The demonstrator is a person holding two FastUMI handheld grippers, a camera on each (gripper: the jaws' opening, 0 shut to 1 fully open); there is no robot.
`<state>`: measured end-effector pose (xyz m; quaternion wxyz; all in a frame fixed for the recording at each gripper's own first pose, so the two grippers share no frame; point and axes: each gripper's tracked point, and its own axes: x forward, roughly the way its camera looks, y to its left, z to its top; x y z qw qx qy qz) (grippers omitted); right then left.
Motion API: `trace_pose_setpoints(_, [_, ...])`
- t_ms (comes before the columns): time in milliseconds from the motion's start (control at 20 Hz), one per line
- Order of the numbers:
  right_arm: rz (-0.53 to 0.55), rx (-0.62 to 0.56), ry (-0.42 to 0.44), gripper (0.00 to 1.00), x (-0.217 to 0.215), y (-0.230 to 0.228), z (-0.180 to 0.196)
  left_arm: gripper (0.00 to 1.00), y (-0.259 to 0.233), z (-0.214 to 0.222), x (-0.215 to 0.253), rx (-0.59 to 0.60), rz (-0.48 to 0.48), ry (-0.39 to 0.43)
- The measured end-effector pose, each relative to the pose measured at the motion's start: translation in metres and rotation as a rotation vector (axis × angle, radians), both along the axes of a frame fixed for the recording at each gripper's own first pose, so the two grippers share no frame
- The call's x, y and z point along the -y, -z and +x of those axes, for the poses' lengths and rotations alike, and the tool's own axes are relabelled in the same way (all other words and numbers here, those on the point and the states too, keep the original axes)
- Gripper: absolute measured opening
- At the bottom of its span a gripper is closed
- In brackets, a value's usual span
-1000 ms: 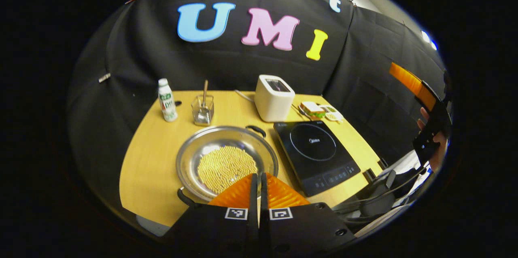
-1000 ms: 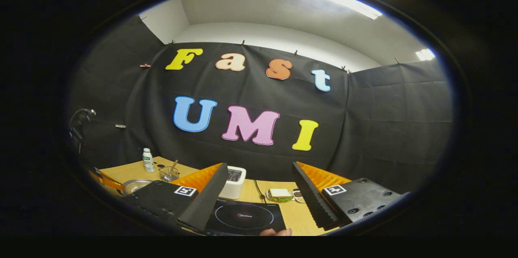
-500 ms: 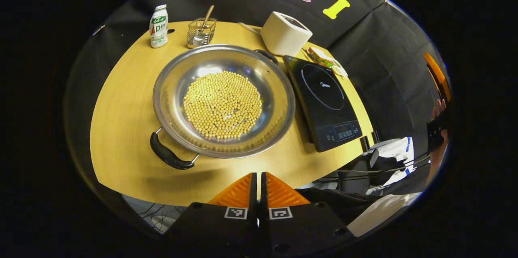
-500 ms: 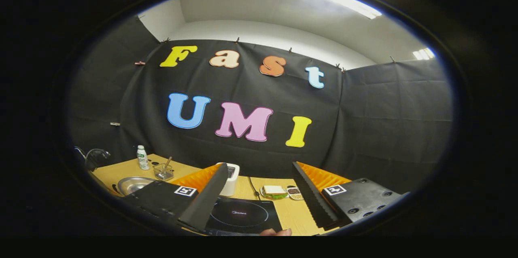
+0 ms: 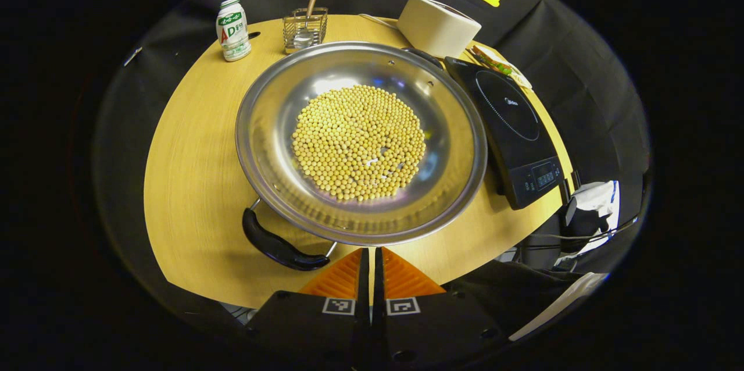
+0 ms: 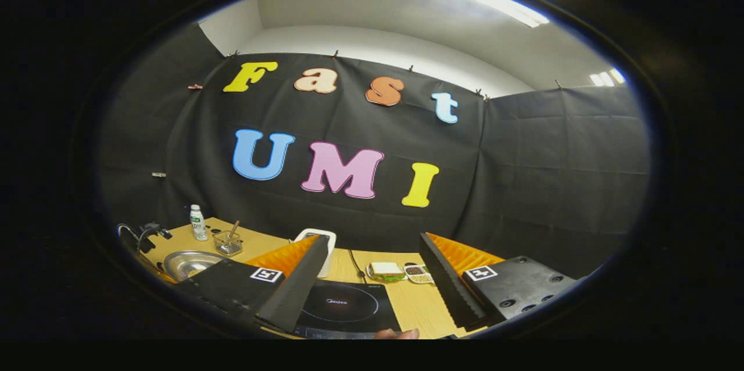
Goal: First push the handle of the pot to place it horizontally, then grasp the pot with both hands and set it on the induction cooktop.
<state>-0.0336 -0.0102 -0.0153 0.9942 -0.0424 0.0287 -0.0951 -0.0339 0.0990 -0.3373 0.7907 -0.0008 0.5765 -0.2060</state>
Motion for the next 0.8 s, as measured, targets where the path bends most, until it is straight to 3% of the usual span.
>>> trace_pose_setpoints(800, [-0.043, -0.041, 0.004, 0.98, -0.023, 0.011, 0.002, 0.05, 0.02, 0.041, -0.056, -0.002, 0.047, -0.015])
